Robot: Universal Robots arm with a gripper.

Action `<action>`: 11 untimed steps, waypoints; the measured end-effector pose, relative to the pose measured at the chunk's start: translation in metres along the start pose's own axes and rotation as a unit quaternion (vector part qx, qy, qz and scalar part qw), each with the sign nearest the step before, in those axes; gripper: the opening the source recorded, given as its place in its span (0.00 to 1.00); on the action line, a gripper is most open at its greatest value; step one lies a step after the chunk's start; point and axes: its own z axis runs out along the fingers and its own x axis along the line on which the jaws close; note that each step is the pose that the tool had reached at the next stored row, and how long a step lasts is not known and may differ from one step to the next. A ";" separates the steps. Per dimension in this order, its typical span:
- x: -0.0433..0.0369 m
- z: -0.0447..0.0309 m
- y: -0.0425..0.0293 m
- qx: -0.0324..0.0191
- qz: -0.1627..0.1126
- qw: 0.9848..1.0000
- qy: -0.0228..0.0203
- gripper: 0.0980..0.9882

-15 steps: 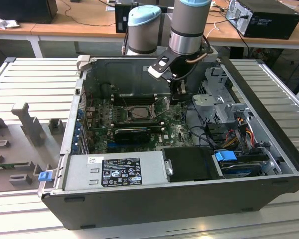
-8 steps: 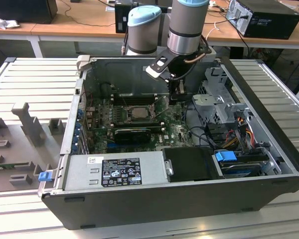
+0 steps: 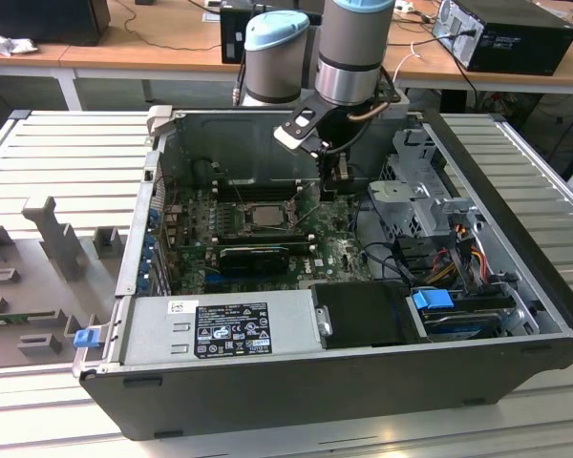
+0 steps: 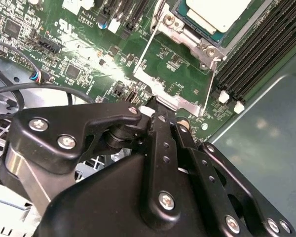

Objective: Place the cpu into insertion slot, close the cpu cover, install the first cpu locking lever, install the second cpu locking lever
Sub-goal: 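Close the cpu cover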

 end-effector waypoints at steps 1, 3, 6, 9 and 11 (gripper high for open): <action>0.0000 0.0000 -0.0007 0.000 0.000 1.000 0.000 0.01; 0.0001 0.0000 -0.0021 0.000 0.000 1.000 0.000 0.01; 0.0002 -0.0001 -0.0044 0.000 0.000 1.000 0.000 0.01; 0.0003 -0.0001 -0.0056 0.000 0.000 1.000 0.000 0.01; 0.0003 -0.0001 -0.0067 0.000 0.000 1.000 0.000 0.01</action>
